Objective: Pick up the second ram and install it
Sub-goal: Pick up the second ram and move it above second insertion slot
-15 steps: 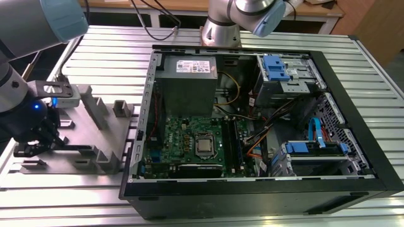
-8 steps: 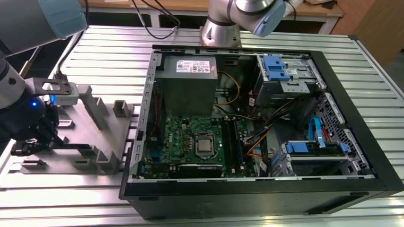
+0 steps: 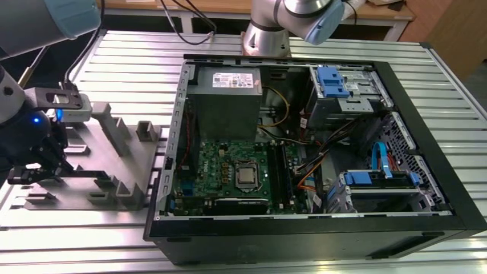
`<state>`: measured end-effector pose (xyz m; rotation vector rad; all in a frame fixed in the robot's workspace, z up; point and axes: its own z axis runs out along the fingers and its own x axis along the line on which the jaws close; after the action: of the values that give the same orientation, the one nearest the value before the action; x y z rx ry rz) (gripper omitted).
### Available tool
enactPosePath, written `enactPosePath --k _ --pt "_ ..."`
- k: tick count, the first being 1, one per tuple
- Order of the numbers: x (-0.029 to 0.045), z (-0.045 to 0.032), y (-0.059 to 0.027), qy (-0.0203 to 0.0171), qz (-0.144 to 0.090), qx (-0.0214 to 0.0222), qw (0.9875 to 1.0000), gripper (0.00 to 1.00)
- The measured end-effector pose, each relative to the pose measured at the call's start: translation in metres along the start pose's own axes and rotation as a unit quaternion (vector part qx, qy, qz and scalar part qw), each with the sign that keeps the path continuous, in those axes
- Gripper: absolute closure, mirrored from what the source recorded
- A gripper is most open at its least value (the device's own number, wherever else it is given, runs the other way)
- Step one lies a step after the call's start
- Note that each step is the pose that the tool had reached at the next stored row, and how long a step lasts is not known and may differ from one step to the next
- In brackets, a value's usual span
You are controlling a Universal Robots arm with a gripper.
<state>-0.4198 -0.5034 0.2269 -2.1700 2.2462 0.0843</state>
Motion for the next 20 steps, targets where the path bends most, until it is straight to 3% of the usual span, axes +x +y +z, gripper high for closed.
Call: enactPosePath --k 10,20 --pt "0.0 -0.0014 0.0001 0.0002 0.0 -0.0002 1.0 0.92" --pt "-0.0009 -0.0177 0.0005 0.0001 0.0 -0.0001 1.0 0.92"
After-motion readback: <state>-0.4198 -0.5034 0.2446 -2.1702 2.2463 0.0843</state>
